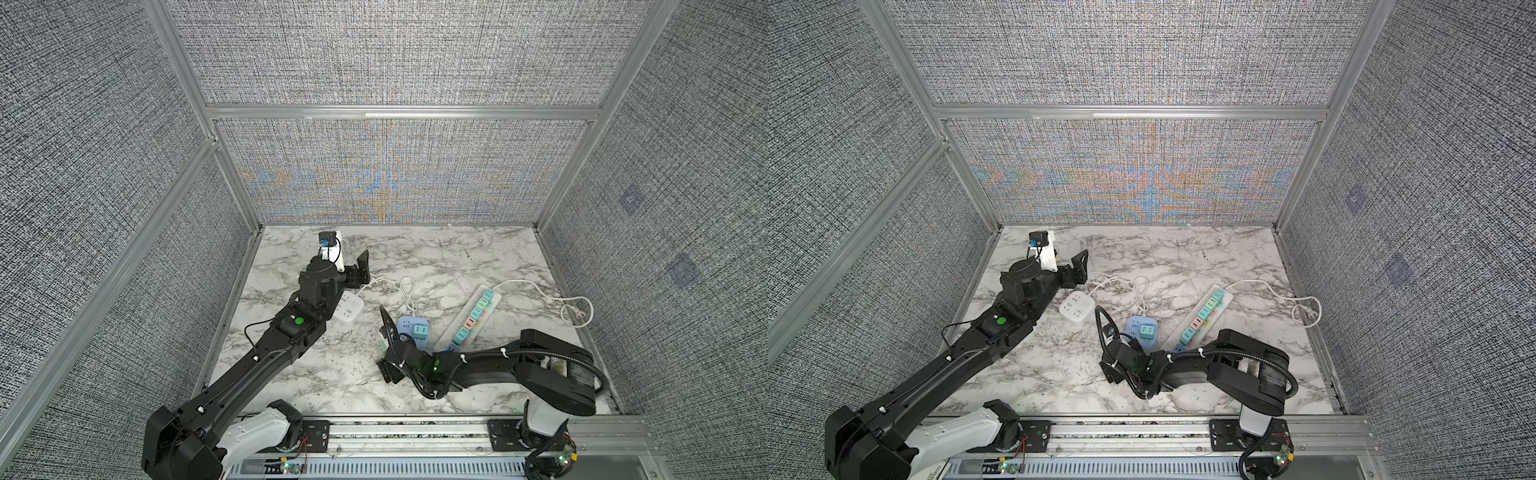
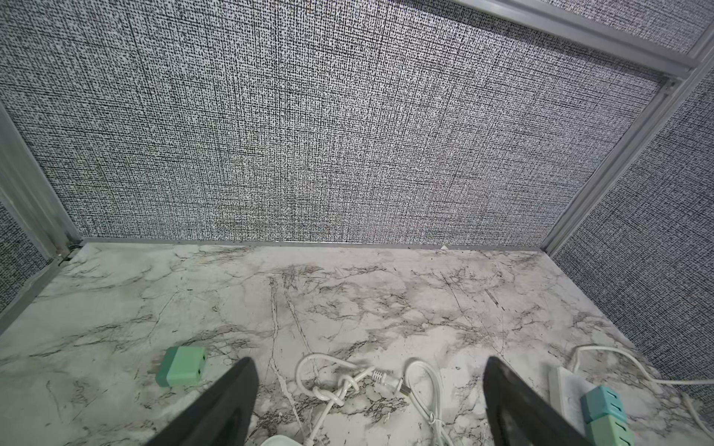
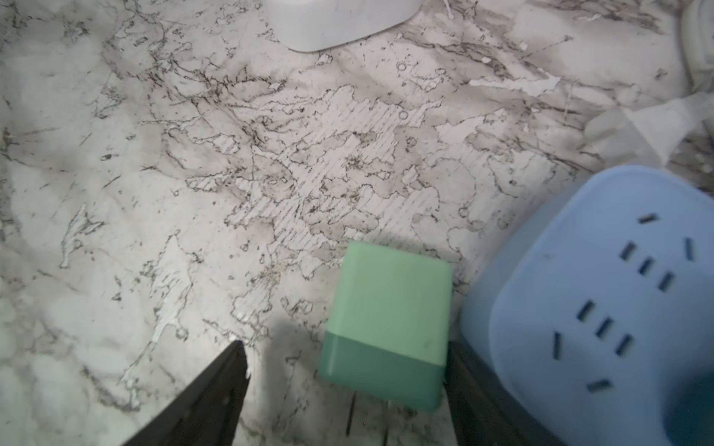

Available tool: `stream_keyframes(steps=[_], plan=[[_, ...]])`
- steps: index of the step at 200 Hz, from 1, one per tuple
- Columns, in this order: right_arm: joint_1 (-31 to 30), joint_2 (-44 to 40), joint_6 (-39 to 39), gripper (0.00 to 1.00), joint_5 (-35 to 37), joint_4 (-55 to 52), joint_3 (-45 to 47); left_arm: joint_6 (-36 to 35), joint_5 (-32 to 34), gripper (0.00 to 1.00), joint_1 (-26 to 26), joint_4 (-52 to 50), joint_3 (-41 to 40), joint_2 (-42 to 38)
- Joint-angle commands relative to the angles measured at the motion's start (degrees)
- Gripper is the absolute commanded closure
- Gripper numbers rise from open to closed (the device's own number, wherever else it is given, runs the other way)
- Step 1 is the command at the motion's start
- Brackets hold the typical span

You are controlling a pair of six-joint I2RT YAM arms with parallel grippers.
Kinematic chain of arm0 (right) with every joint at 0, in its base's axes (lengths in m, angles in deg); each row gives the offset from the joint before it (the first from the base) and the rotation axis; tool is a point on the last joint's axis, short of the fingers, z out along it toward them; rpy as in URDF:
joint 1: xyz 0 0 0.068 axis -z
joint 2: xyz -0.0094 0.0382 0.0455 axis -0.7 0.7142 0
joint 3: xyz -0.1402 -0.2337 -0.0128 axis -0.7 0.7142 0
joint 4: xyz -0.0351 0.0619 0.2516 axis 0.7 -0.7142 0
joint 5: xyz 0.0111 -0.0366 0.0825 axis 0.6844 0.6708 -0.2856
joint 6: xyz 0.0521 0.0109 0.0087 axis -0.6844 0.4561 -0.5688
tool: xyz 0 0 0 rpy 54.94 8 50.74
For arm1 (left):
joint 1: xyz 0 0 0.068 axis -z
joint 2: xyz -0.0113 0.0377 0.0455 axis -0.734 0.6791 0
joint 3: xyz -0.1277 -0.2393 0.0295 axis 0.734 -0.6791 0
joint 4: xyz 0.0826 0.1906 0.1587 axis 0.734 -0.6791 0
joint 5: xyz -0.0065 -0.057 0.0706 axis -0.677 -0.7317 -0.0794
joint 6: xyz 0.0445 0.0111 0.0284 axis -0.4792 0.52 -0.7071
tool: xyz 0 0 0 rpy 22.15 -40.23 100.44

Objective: Insert plugs into power strip
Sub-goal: Pick up the plug from the center of the table.

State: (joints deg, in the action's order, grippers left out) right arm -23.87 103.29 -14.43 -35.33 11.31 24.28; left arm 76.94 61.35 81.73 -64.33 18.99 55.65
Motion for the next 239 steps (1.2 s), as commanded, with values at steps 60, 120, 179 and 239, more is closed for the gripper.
stream_keyframes(steps=[60,120,179,239], plan=[[0.4,3.9,-1.4,0.35,2.0,-3.1,-2.9,0.0,0.1,0.04,0.0,0.0,-0.4,-0.6],[0.3,1.2,-0.7,0.55,2.0,-2.4,-1.7,-2.2,0.6,0.01,0.0,2.0,-2.0,-1.8],[-0.2,-12.8,2.8,0.62,5.4,-0.9,4.4,-2.6,-6.7,0.01,0.0,3.9,-3.7,-3.3],[-0.2,-33.5,13.6,0.68,13.2,3.7,15.1,-1.8,-22.1,0.01,0.0,2.8,-1.0,-1.5]])
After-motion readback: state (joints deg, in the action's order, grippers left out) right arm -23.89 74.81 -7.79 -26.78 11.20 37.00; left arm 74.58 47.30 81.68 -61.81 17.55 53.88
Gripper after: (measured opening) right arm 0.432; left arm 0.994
